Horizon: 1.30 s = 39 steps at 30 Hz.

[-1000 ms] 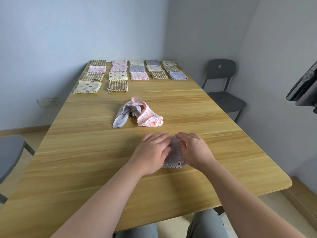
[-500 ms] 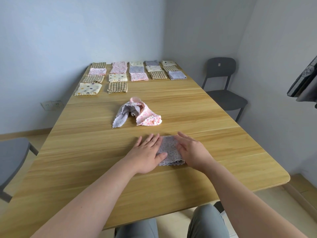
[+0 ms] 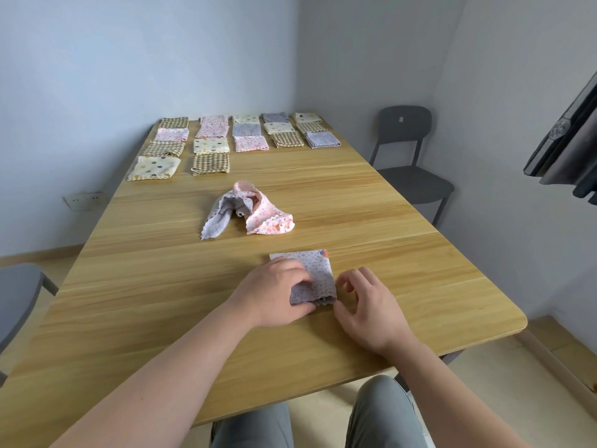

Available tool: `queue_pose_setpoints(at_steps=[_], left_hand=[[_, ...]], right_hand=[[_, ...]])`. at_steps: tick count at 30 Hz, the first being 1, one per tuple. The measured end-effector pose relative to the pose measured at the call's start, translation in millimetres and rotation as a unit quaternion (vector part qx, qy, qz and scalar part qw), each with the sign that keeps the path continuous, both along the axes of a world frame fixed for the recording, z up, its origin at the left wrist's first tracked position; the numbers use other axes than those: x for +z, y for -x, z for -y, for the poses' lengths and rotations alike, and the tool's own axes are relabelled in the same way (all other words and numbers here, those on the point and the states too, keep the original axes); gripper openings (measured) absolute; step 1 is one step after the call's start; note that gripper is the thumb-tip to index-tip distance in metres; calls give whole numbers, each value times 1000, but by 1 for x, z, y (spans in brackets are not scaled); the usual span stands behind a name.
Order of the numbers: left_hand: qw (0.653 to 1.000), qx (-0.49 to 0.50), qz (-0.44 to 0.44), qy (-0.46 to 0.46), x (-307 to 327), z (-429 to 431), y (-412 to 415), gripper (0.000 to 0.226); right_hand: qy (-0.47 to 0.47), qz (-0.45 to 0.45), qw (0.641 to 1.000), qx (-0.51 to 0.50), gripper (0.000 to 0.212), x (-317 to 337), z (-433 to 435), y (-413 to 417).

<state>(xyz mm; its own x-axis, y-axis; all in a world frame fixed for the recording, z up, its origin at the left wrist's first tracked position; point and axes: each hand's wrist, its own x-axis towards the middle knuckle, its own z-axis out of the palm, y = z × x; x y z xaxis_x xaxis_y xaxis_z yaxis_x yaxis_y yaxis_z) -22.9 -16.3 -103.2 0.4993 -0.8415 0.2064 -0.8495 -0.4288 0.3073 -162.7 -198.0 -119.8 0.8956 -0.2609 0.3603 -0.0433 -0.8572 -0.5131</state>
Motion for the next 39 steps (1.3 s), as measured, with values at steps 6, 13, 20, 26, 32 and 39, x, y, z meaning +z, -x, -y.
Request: queue_pose_setpoints(at_steps=[6, 13, 20, 26, 32, 39], left_hand=[[999, 17, 19, 29, 3, 3, 6, 16], [999, 47, 24, 11, 11, 8, 11, 19], [997, 74, 12, 21, 11, 7, 13, 17], [997, 75, 9, 31, 7, 5, 12, 18], [999, 46, 25, 11, 1, 1, 13, 32], [998, 40, 28, 35, -3, 0, 11, 34]], right_hand=[[115, 68, 990, 46, 17, -14, -14, 12], [176, 48, 982, 45, 27, -14, -27, 11], [249, -44, 967, -30, 44, -8, -49, 1], [224, -135, 963, -62, 44, 5, -63, -5], [195, -214, 949, -125, 41, 13, -76, 0], [194, -217, 953, -84, 41, 15, -74, -5]])
